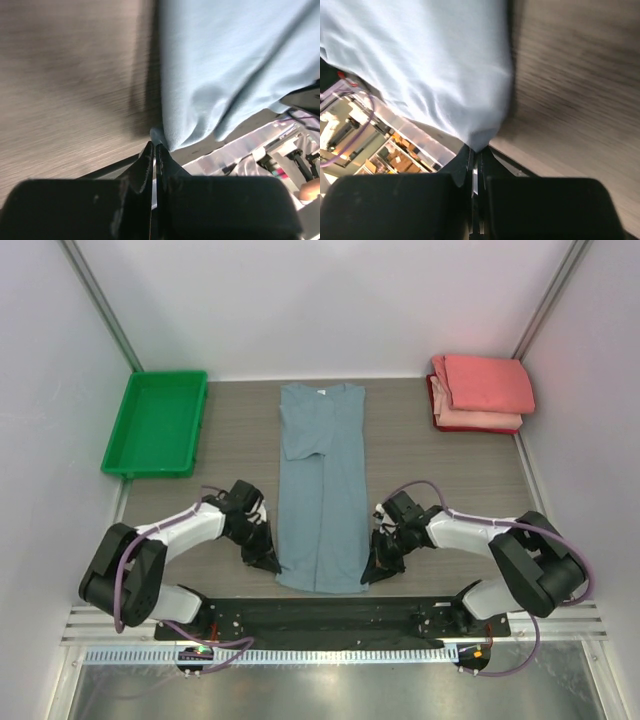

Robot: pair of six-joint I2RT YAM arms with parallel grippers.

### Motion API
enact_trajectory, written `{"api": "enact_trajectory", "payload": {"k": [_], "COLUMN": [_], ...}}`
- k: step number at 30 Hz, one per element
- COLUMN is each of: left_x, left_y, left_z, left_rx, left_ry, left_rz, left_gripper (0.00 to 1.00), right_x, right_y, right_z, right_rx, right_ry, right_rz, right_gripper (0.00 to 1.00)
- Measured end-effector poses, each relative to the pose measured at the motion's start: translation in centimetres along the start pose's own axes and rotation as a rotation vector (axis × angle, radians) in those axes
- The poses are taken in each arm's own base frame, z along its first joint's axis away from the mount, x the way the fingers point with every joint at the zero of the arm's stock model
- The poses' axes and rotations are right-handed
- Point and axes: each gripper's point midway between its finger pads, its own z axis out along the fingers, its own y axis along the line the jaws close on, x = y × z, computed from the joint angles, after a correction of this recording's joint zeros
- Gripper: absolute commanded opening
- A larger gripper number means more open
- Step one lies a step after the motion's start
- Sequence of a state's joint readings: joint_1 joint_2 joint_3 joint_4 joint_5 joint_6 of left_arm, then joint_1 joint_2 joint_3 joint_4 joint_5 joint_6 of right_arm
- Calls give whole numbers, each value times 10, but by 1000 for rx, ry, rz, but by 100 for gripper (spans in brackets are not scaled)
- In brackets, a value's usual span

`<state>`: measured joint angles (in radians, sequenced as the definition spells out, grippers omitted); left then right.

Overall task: Fold and stack the t-shirts
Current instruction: Fold the tshirt

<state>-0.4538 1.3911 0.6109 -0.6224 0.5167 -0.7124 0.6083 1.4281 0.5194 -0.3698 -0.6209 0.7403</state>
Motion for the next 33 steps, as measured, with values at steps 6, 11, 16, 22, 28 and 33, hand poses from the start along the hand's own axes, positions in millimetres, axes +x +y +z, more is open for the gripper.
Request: {"api": "enact_trajectory", "payload": {"k": [6, 11, 16, 22, 28, 33], "left_x": [-59, -101, -132, -156, -181, -212], "left_y": [-43, -90, -113, -102, -97, -102], "left_z": [-53, -102, -118, -98, -98, -101], "left_rx": [98, 160, 173, 120, 97, 104], "left_ry": [-178, -332, -383, -346, -364, -397], "left_rz": [98, 240, 296, 267, 238, 231], "left_gripper": [0, 0, 0, 0, 0, 0], "right_x": [-58, -110, -131, -160, -198, -231], "right_y": [30, 69, 80, 64, 65, 70], "right_z": [-45, -93, -106, -99, -103, -106], "right_rx": [-57, -114, -124, -95, -94, -102], "right_ry": [-148, -311, -360, -354, -389, -419], "right_rz": [-39, -154, -190, -138, -130, -146], "right_gripper": [2, 1, 1, 1, 1, 1]}}
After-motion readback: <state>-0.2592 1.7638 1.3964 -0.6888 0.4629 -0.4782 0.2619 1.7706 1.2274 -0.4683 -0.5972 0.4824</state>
